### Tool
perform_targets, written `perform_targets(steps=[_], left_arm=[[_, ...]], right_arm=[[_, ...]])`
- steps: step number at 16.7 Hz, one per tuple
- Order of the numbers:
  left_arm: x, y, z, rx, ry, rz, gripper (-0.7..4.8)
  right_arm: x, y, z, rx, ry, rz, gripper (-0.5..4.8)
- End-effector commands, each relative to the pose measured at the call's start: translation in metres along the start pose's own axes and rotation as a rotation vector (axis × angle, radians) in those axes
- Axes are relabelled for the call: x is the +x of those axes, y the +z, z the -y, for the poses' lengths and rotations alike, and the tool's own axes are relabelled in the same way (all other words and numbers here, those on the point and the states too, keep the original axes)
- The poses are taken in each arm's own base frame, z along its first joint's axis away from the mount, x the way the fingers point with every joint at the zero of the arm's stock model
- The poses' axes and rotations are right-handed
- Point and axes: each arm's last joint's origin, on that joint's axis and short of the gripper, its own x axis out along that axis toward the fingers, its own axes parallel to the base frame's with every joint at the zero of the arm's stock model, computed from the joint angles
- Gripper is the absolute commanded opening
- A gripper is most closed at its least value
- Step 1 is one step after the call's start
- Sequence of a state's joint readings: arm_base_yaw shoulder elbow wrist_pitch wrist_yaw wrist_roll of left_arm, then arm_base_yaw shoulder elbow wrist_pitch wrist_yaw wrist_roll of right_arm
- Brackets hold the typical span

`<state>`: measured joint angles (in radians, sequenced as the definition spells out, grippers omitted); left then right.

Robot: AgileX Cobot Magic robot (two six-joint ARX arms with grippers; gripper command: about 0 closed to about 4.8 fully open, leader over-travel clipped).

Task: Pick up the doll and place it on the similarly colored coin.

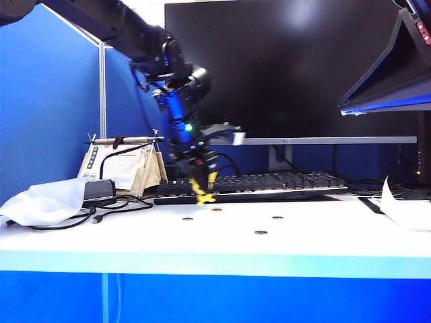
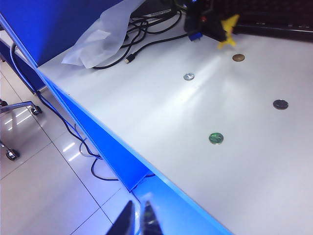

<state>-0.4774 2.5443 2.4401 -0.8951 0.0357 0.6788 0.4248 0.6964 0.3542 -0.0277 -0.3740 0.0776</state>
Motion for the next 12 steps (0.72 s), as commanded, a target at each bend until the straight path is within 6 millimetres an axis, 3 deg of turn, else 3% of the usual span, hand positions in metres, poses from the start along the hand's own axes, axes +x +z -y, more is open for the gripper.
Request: perform_targets(steps=[1, 9, 12], left_arm=[[-0.004, 0.007, 0.000, 0.002, 0.010, 0.043, -0.06], [-0.002, 0.011, 0.007, -0.033, -0.051, 0.084, -0.06], [0.008, 0.007, 0.013, -0.033, -0.078, 0.045, -0.06]], right_arm=[[0.000, 0.002, -0.001, -0.010, 0.001, 0.014, 0.32], [0.000, 0.000, 0.000, -0.012, 0.002, 0.021, 0.32], [0.000, -0.001, 0.000, -0.011, 0.002, 0.019, 0.32]])
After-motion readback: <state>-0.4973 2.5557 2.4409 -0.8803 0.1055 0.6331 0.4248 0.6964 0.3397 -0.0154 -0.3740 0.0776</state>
